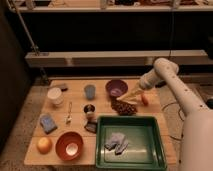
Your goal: Place banana in table surface
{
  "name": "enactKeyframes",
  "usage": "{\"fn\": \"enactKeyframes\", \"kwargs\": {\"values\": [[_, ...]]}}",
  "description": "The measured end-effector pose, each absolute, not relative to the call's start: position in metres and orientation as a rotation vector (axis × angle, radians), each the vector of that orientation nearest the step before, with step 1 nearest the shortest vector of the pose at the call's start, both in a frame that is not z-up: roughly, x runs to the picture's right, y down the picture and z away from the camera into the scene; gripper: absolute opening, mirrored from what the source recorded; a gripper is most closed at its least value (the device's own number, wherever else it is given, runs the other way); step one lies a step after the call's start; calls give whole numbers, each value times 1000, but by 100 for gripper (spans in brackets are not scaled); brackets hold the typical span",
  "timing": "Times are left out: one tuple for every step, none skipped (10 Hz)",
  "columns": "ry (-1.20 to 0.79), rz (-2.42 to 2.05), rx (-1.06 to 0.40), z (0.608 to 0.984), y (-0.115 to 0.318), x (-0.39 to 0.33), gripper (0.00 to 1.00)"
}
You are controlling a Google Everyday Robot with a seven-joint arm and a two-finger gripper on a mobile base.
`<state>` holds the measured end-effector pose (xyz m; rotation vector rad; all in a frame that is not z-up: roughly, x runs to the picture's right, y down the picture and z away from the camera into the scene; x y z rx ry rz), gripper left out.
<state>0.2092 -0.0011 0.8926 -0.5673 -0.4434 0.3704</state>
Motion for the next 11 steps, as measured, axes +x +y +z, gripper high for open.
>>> {"fn": "enactKeyframes", "kwargs": {"values": [[-452, 385, -544, 875, -23, 220, 0], [-458, 395, -521, 860, -43, 228, 0], [-461, 403, -495, 845, -63, 235, 0], [-449, 419, -451, 826, -92, 249, 0], [-438, 437, -427, 818, -109, 262, 0], [-427, 457, -409, 812, -122, 276, 0], [-417, 473, -399, 806, -133, 288, 0], [-411, 481, -390, 802, -141, 293, 0], [-404, 488, -385, 799, -146, 298, 0], [-400, 493, -379, 796, -149, 301, 0], [-398, 495, -378, 795, -149, 303, 0]]}}
